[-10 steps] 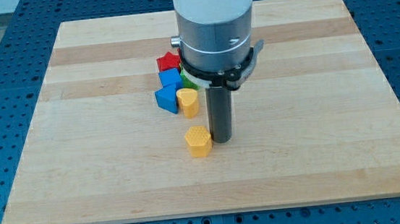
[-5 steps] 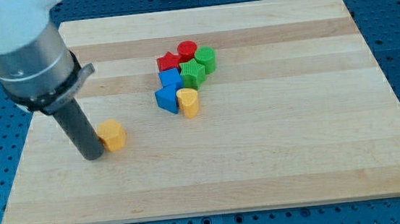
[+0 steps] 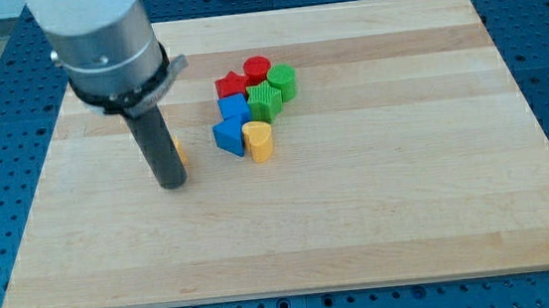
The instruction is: Slide the yellow hexagon to the center left of the board
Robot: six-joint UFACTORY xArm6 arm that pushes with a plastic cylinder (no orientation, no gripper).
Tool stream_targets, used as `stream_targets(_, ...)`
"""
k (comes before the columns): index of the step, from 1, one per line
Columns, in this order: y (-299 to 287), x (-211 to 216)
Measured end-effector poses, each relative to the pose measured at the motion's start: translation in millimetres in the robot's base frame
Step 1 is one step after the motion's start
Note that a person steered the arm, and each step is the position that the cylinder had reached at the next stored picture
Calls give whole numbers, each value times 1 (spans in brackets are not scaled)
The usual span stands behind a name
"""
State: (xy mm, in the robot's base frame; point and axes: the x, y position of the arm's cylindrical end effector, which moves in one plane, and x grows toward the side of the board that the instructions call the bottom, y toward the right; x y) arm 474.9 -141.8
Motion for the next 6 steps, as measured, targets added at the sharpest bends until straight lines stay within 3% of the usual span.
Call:
stream_targets(3, 28, -15)
stream_targets(5, -18, -63)
stream_targets(6, -63, -64)
